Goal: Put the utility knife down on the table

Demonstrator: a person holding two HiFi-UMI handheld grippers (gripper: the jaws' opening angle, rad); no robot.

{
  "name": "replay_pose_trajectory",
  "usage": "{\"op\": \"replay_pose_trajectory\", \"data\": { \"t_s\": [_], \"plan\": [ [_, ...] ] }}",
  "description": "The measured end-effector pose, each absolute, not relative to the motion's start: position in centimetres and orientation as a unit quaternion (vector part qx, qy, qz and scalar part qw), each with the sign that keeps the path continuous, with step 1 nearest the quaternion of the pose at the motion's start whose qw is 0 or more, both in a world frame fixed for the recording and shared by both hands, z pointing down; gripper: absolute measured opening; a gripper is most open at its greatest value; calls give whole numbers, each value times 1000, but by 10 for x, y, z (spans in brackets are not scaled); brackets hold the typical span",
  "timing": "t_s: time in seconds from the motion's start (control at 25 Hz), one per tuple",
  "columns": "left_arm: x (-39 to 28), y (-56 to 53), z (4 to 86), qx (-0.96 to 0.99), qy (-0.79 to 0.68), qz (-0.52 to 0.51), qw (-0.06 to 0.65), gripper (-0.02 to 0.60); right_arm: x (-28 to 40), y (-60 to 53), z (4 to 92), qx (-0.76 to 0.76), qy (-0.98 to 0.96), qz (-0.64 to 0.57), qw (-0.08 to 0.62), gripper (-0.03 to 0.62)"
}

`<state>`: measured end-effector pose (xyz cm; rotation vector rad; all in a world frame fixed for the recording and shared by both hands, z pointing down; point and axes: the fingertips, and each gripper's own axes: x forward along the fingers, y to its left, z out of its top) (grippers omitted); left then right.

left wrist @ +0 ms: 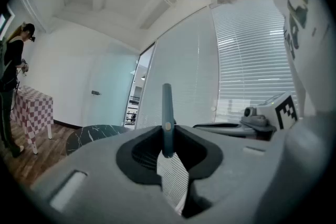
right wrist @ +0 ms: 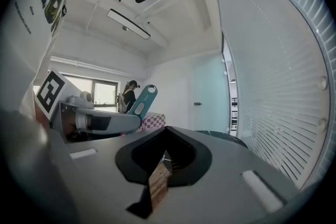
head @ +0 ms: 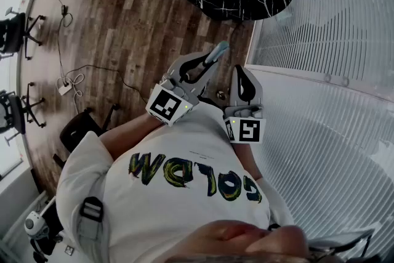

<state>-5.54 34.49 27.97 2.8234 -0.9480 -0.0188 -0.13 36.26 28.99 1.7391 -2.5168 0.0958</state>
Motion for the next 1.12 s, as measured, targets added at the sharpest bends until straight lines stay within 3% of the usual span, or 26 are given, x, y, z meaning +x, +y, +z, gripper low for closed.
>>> {"op": "replay_pose_trajectory", "data": {
  "t_s": [0.6, 1.12],
  "plan": [
    [-14, 345, 288, 949, -306, 2, 70, 71, 38, 359, 298, 578, -814, 47, 28, 2],
    [-2, 232, 314, 945, -312, 10, 97, 72, 55, 251, 319, 574, -814, 69, 59, 2]
  ]
}}
